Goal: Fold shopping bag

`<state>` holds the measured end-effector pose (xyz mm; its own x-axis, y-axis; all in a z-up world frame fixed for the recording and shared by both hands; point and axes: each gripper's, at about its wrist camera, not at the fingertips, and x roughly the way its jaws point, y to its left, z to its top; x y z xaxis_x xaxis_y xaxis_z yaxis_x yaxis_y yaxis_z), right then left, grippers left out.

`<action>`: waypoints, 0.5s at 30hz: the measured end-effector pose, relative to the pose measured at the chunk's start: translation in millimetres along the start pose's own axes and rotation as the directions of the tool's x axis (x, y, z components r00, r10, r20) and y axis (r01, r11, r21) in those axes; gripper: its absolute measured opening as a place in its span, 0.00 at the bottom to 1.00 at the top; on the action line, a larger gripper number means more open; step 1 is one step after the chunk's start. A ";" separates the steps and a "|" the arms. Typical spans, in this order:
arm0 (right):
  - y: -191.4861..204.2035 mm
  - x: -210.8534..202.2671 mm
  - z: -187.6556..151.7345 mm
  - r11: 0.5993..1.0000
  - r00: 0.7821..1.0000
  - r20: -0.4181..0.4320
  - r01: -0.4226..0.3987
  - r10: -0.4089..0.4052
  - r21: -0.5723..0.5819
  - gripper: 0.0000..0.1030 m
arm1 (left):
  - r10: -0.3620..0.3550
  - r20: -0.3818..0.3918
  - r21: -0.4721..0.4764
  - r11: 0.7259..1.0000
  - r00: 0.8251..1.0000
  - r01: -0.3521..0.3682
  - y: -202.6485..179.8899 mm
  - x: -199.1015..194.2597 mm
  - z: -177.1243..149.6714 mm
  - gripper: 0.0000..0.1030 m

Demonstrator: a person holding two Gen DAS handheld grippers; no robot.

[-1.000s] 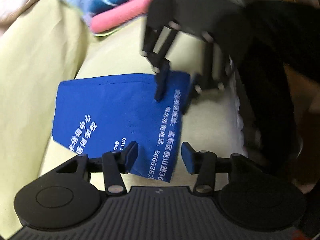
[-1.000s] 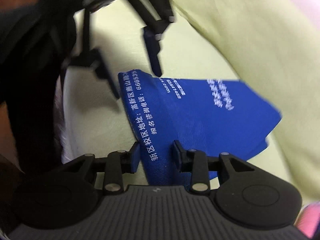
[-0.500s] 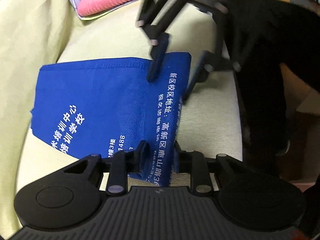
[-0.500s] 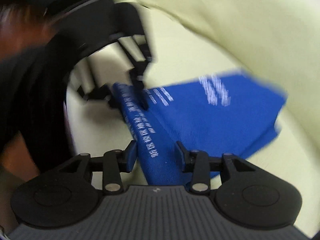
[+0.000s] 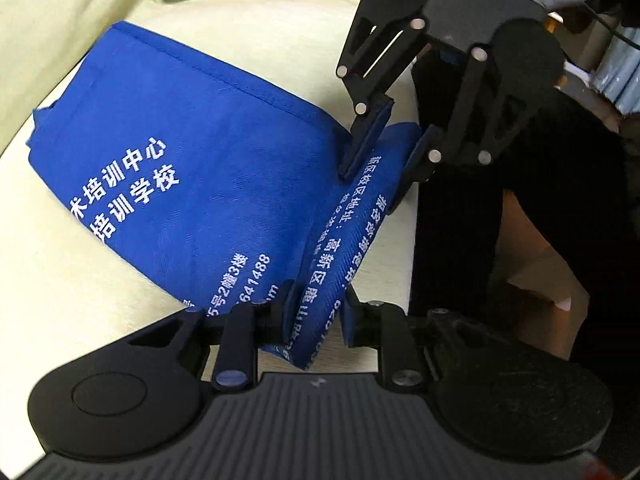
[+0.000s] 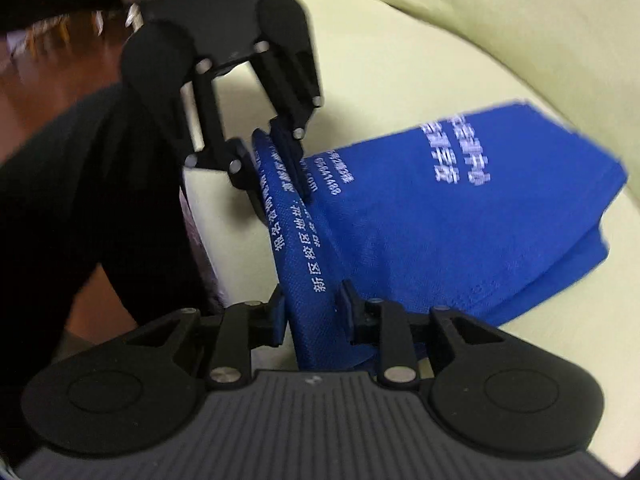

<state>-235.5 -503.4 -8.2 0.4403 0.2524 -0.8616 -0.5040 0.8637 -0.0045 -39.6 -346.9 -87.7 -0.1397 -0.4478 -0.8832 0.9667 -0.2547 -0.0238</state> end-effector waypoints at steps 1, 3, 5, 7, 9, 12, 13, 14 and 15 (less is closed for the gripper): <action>-12.3 0.7 2.6 0.997 0.999 -0.007 -0.039 0.039 0.072 0.23 | 0.001 0.006 -0.013 1.000 1.000 -0.001 0.0 -1.1 -2.0 0.24; -38.1 2.5 6.9 0.970 0.993 -0.012 -0.112 0.118 0.215 0.22 | 0.009 0.021 -0.040 0.999 1.000 -0.008 2.4 -2.6 -3.1 0.26; -56.7 5.1 10.6 0.936 0.984 -0.020 -0.163 0.178 0.313 0.22 | 0.025 0.031 -0.057 0.998 0.999 -0.024 2.6 -4.2 -4.8 0.31; -68.7 10.4 12.5 0.909 0.978 -0.024 -0.183 0.207 0.373 0.22 | 0.045 0.040 -0.077 0.996 0.998 -0.042 1.9 -6.6 -7.5 0.34; -78.7 14.5 11.3 0.879 0.972 -0.020 -0.204 0.235 0.432 0.22 | 0.081 0.045 -0.084 0.993 0.996 -0.077 -0.3 -10.9 -11.0 0.40; -90.1 20.2 5.5 0.840 0.966 -0.005 -0.221 0.257 0.496 0.22 | 0.150 0.059 -0.082 0.986 0.987 -0.145 -4.4 -23.8 -15.1 0.40; -91.1 20.7 4.7 0.835 0.967 -0.004 -0.220 0.256 0.504 0.21 | 0.175 0.066 -0.076 0.983 0.982 -0.170 -3.7 -27.5 -14.9 0.40; -89.4 19.1 4.2 0.832 0.967 -0.003 -0.219 0.257 0.509 0.21 | 0.199 0.075 -0.071 0.978 0.977 -0.194 -4.6 -32.5 -14.6 0.40; -88.3 18.4 4.2 0.830 0.966 -0.003 -0.220 0.257 0.513 0.21 | 0.226 0.087 -0.064 0.973 0.970 -0.221 -5.3 -38.8 -12.8 0.40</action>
<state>-179.7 -573.2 -21.6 0.2935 0.4651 -0.8352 -0.1332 0.8851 0.4460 -36.5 -317.2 -59.3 0.0647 -0.5665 -0.8215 0.9854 -0.0936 0.1422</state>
